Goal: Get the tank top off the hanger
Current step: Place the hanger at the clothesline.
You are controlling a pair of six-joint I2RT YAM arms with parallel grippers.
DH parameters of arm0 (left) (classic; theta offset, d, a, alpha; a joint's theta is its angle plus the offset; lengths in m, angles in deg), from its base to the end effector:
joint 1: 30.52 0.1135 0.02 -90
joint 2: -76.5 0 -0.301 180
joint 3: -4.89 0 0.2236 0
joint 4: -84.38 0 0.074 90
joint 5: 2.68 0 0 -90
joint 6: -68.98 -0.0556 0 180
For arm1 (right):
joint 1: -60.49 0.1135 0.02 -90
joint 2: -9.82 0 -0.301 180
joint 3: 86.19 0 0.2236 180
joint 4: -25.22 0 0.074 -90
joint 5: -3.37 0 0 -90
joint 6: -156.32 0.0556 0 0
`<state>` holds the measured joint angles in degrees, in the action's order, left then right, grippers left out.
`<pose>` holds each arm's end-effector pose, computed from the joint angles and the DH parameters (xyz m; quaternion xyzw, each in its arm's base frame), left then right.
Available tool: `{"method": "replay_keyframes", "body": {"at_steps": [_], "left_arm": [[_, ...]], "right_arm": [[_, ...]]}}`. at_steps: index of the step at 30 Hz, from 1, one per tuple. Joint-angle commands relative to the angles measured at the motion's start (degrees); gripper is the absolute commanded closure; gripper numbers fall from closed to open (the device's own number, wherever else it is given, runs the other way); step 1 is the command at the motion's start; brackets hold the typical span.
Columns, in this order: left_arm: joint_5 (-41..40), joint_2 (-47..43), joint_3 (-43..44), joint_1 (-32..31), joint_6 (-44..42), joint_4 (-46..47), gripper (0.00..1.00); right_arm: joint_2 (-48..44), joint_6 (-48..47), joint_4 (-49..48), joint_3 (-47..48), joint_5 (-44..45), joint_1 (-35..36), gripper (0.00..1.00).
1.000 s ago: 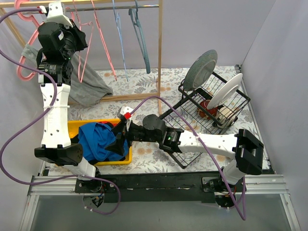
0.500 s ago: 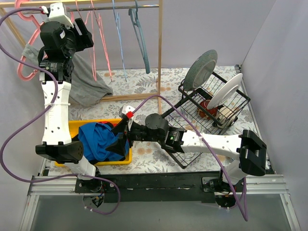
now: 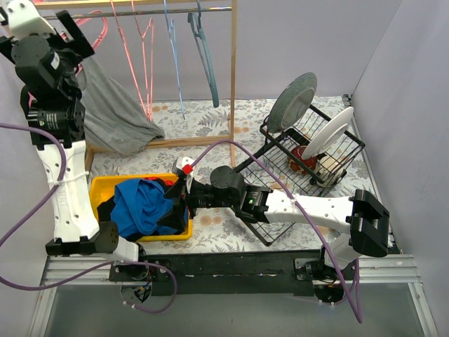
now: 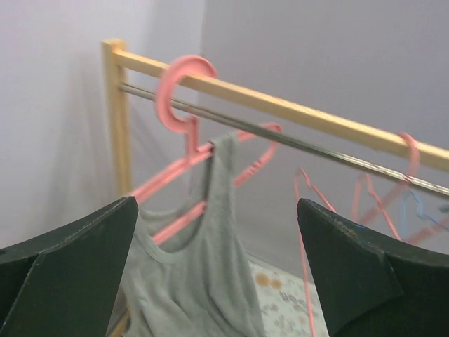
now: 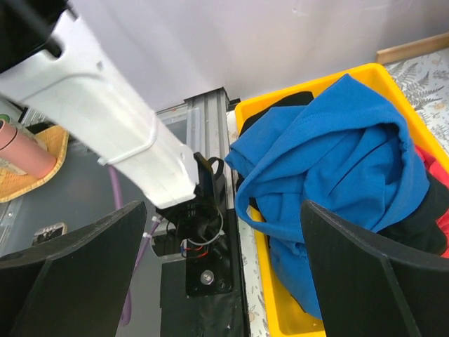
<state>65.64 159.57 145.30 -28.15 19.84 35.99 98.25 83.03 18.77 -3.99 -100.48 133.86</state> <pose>0.2274 0.0300 0.6201 -0.3680 0.5406 -0.1307 0.7451 0.0909 0.3507 0.3906 -0.4077 0.5762 0.5578 0.4367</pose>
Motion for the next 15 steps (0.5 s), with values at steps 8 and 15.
{"method": "replay_keyframes", "body": {"at_steps": [8, 15], "left_arm": [[-2.24, 8.51, 6.11, 12.83, 3.52, -6.11, 0.02], [4.68, 9.30, 3.22, 21.78, 4.92, -2.07, 0.02]], "right_arm": [[-3.69, -1.77, 4.35, 3.33, -2.06, 0.11, 0.01], [-5.10, -1.42, 4.35, 2.27, -1.71, 0.64, 0.02]]}}
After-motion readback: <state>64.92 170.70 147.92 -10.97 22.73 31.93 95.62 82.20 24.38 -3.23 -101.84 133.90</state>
